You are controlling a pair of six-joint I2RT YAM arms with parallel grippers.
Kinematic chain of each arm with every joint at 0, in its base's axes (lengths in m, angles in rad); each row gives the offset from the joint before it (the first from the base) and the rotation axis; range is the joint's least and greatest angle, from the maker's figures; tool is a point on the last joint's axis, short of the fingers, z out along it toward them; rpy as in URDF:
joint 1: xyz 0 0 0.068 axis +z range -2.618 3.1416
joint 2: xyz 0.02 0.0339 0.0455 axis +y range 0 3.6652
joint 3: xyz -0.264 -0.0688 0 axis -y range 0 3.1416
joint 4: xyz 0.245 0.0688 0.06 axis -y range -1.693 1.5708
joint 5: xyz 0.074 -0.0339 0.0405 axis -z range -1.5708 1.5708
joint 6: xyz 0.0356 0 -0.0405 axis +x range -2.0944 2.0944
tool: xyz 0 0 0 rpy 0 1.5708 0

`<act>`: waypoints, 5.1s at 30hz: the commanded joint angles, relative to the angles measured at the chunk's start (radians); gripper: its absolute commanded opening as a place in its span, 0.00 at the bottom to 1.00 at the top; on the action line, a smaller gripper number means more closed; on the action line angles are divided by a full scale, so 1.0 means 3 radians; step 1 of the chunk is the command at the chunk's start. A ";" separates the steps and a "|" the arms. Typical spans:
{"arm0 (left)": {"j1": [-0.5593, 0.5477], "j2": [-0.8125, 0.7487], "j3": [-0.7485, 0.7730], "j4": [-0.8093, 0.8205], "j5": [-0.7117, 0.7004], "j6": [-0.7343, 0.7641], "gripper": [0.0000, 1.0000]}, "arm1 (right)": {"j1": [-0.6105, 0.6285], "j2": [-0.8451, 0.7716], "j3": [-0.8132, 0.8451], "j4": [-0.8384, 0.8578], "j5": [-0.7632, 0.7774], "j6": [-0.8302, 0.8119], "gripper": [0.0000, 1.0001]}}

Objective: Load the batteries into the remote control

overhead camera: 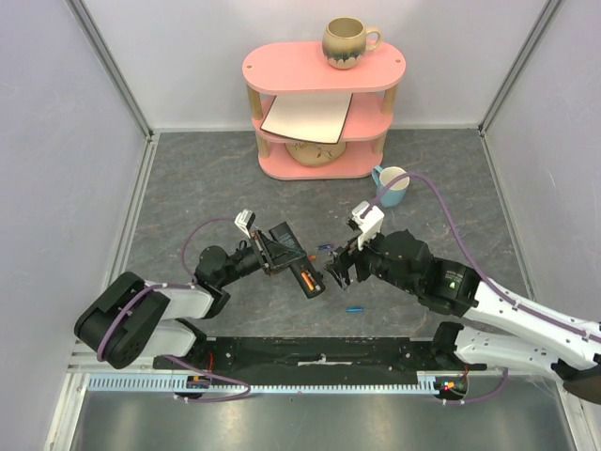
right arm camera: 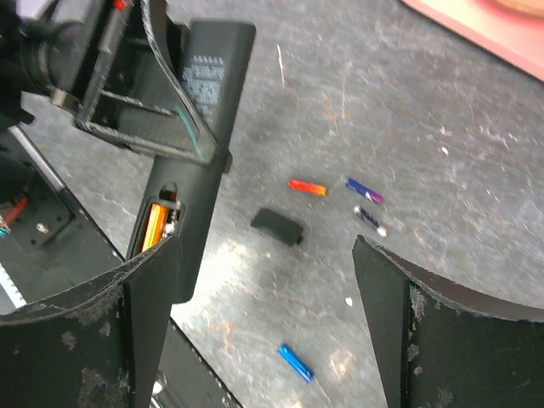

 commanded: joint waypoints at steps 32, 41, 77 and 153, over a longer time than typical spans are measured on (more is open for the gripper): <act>0.0088 0.0060 0.0328 0.0688 0.0549 -0.0500 0.02 | -0.0600 -0.0504 -0.1375 0.2034 -0.2090 0.0605 0.84; 0.0088 0.0024 0.0292 0.0683 0.0549 -0.0495 0.02 | -0.0646 -0.0351 -0.1442 0.2326 -0.2188 0.0753 0.79; 0.0083 -0.0247 0.0226 0.0703 0.0575 -0.0475 0.02 | -0.0795 0.0105 -0.1523 0.2780 -0.2254 0.1162 0.56; -0.0025 -0.0978 0.0303 -0.0882 0.0703 0.0292 0.02 | -0.1091 0.1234 -0.1181 0.3425 -0.2418 0.2583 0.12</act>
